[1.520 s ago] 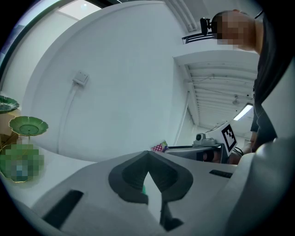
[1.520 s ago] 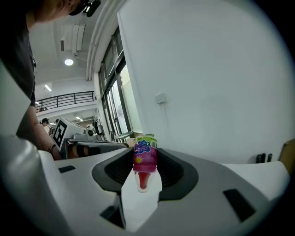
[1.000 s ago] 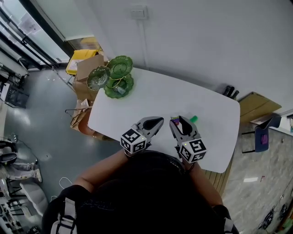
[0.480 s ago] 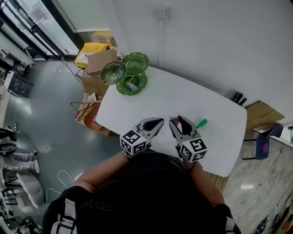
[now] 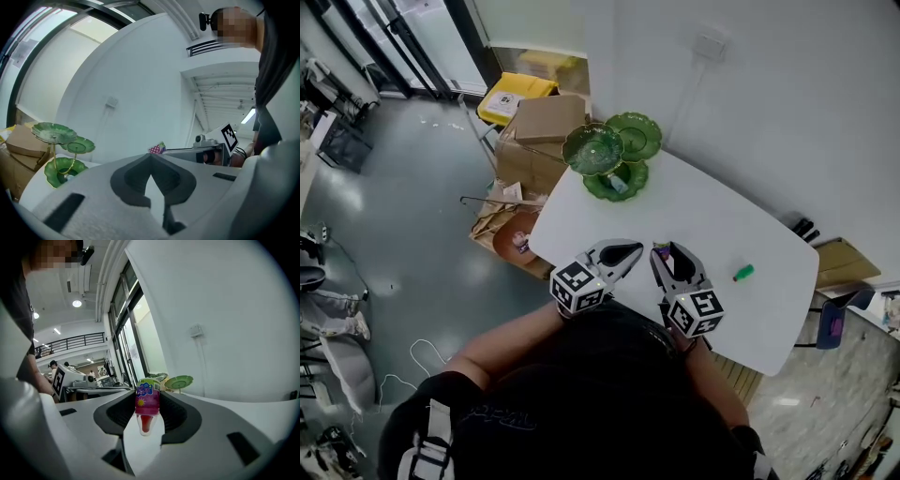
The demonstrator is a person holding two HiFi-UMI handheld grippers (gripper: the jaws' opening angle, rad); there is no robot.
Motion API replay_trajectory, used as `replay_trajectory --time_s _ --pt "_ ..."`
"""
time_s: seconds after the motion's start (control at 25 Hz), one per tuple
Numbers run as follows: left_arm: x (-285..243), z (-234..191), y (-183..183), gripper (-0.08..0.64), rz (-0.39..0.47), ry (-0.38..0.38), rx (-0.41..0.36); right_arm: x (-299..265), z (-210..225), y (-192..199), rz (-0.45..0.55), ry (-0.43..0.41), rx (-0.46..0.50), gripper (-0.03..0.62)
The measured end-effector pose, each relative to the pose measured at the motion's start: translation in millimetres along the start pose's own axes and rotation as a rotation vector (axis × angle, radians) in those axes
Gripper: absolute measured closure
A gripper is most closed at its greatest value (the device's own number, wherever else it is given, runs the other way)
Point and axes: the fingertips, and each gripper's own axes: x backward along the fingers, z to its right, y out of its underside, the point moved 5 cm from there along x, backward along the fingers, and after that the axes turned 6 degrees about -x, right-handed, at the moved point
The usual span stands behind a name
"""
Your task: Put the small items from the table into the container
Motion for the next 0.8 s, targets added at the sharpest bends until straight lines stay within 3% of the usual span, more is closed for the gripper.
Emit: replay_trajectory --time_s 0.4,0.8 --pt "105.0 -89.6 -4.7 0.555 -0.013 0.016 0.018 -97.1 -98.5 22.8 -0.012 0.019 -0.031 0.426" --pt "127.3 -121.8 12.1 0.557 -0.021 0.028 0.062 -138.7 -115.2 42.0 -0.075 0.016 -0.046 0.426"
